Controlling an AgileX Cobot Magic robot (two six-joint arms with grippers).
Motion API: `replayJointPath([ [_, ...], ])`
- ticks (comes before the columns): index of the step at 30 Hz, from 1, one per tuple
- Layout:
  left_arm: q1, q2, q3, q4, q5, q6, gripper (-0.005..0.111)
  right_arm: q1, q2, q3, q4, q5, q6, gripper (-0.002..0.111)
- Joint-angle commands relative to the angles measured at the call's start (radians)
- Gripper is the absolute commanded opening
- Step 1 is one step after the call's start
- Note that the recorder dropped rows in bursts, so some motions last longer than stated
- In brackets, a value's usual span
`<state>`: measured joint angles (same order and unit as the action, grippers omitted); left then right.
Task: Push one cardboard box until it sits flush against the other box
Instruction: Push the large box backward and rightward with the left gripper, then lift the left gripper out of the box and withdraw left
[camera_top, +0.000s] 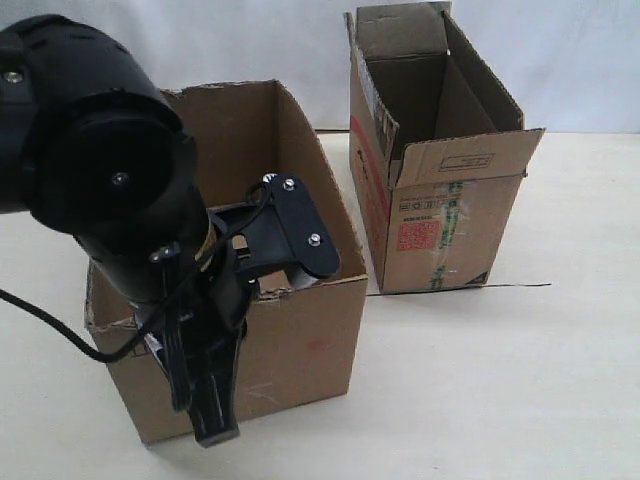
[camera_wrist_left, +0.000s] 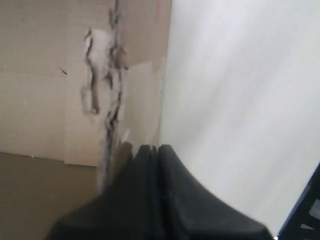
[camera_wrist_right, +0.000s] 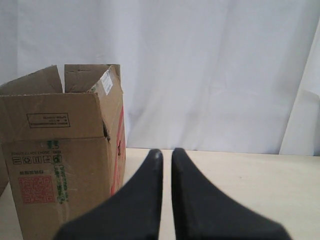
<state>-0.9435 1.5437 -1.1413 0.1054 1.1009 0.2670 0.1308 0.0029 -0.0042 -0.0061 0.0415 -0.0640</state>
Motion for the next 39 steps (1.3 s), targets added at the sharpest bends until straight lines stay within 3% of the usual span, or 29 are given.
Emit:
replayJointPath([
  [1,0.057,0.004,0.001,0.007,-0.057,0.076,0.0,0.0,-0.003,0.004,-0.001,0.002,0.0,0.005],
  [11,0.17,0.063,0.001,0.017,-0.192,0.152,0.0,0.0,-0.003,0.004,-0.001,0.002,0.0,0.005],
  [27,0.282,0.108,0.001,0.077,-0.427,0.259,0.0,0.0,-0.003,0.004,-0.001,0.002,-0.004,0.005],
  [39,0.335,0.14,0.001,0.137,-0.568,0.25,0.0,0.0,-0.003,0.004,-0.001,0.002,-0.004,0.005],
])
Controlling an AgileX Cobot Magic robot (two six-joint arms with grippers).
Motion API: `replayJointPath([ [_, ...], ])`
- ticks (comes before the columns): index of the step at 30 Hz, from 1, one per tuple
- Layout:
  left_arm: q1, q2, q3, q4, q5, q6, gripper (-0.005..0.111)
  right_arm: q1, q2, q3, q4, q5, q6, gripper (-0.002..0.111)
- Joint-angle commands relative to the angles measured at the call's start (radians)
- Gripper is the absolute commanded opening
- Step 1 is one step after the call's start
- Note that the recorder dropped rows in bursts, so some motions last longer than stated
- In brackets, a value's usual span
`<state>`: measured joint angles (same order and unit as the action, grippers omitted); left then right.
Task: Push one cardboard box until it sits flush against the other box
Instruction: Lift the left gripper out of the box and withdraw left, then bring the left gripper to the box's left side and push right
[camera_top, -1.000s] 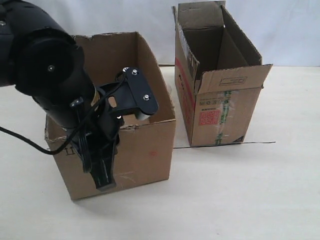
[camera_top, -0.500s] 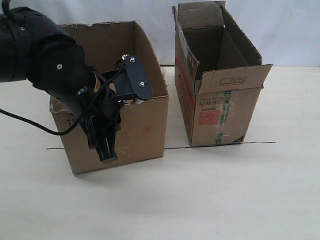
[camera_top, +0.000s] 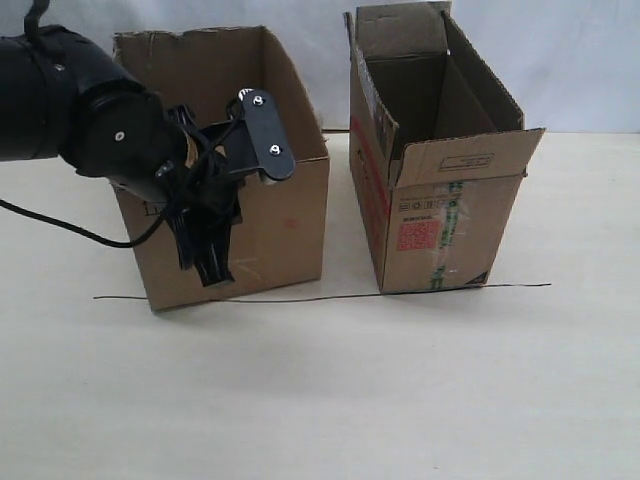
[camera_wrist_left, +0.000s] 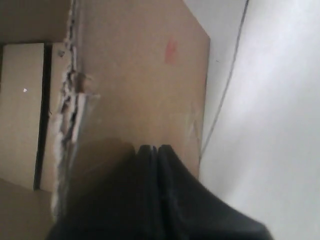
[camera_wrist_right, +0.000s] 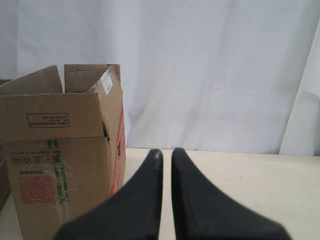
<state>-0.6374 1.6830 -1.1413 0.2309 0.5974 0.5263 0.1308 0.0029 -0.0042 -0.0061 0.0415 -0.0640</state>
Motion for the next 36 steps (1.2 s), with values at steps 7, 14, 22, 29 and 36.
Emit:
replayJointPath([
  [7,0.033,-0.201,0.001,-0.101,0.022,-0.097,0.0,0.0,-0.003,0.004,-0.001,0.002,-0.002,0.005],
  [14,0.339,-0.496,0.001,-0.087,-0.013,-0.553,0.0,0.0,-0.003,0.004,-0.001,0.002,-0.002,0.005],
  [22,0.861,-0.306,0.001,-0.66,-0.049,-0.33,0.0,0.0,-0.003,0.004,-0.001,0.002,-0.004,0.005],
  [29,0.965,0.029,0.001,-1.391,0.152,0.165,0.0,0.0,-0.003,0.004,-0.001,0.002,-0.004,0.005],
  [36,0.969,0.307,-0.085,-1.844,0.363,0.437,0.0,0.0,-0.003,0.004,-0.001,0.002,-0.002,0.005],
])
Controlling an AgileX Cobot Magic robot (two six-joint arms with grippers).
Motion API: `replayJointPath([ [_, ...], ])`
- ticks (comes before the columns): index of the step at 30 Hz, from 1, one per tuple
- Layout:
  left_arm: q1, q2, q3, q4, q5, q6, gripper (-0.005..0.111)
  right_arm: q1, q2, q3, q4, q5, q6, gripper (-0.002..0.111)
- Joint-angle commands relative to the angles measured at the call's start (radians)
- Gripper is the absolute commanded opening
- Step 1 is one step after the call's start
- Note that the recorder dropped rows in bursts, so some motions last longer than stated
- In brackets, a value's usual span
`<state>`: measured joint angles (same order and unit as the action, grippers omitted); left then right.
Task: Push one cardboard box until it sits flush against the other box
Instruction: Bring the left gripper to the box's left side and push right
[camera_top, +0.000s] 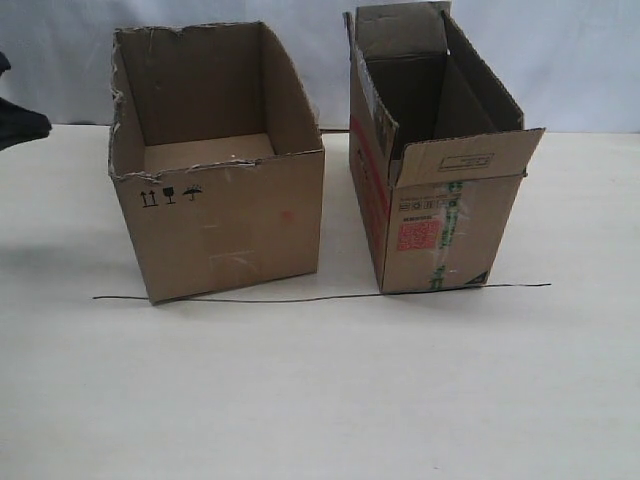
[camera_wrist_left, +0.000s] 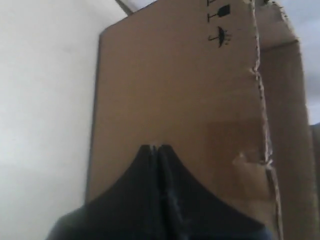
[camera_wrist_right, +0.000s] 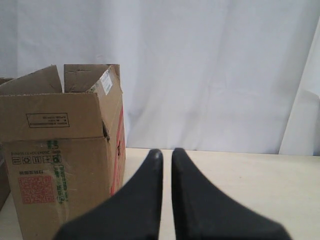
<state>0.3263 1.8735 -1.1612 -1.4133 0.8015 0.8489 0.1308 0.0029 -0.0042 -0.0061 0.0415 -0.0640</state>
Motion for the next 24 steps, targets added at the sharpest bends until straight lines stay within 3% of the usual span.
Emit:
replayJointPath([
  [1,0.005,0.199,-0.123,-0.25,0.269,0.119,0.0,0.0,-0.003,0.004,-0.001,0.002,-0.002,0.005],
  [3,0.005,0.28,-0.192,-0.276,0.336,0.119,0.0,0.0,-0.003,0.004,-0.001,0.002,-0.002,0.005],
  [7,0.003,0.365,-0.347,-0.286,0.3,0.118,0.0,0.0,-0.003,0.004,-0.001,0.002,-0.002,0.005],
  [12,-0.033,0.48,-0.508,-0.22,0.361,0.033,0.0,0.0,-0.003,0.004,-0.001,0.002,-0.002,0.005],
  [24,-0.139,0.558,-0.568,-0.193,0.39,0.019,0.0,0.0,-0.003,0.004,-0.001,0.002,-0.002,0.005],
])
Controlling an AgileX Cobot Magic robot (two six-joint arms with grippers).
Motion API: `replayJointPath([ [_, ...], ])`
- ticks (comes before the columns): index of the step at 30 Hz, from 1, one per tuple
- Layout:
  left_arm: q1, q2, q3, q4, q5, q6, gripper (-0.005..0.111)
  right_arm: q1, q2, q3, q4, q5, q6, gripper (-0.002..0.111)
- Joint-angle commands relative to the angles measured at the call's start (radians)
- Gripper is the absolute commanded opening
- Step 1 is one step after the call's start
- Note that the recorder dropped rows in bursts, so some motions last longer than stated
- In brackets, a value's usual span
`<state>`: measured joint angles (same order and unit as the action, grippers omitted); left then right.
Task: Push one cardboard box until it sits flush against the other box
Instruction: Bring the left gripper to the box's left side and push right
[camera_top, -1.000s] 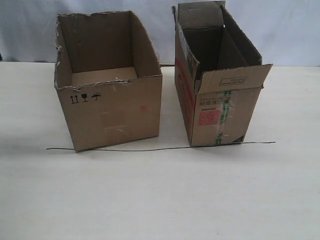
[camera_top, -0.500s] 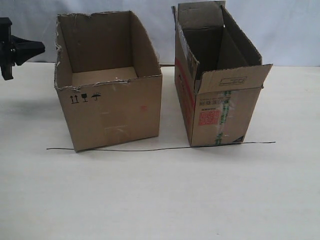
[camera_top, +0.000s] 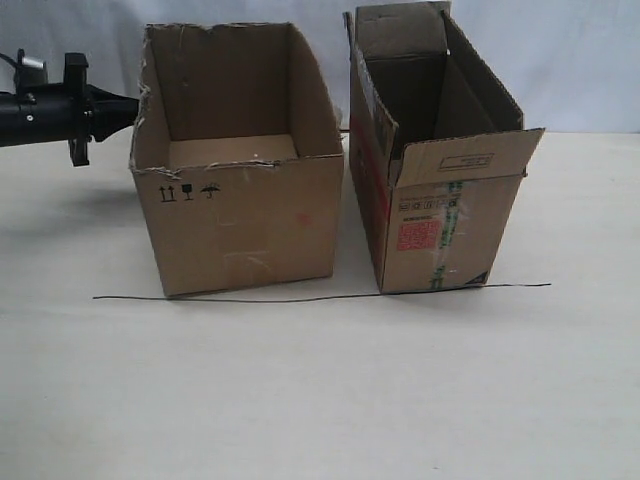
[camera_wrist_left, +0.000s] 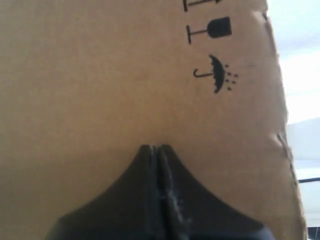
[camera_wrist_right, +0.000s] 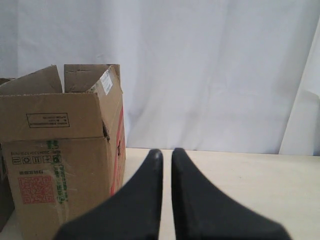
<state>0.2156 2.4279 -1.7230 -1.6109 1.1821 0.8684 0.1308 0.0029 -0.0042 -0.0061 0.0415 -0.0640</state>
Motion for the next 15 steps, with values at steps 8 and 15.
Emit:
replayJointPath([
  [8,-0.061,0.005,-0.006,0.003,-0.005,0.003,0.0,0.0,-0.003,0.004,-0.001,0.002,-0.002,0.005],
  [15,-0.104,0.005,-0.006,0.001,-0.014,0.02,0.0,0.0,-0.003,0.004,-0.001,0.002,-0.002,0.005],
])
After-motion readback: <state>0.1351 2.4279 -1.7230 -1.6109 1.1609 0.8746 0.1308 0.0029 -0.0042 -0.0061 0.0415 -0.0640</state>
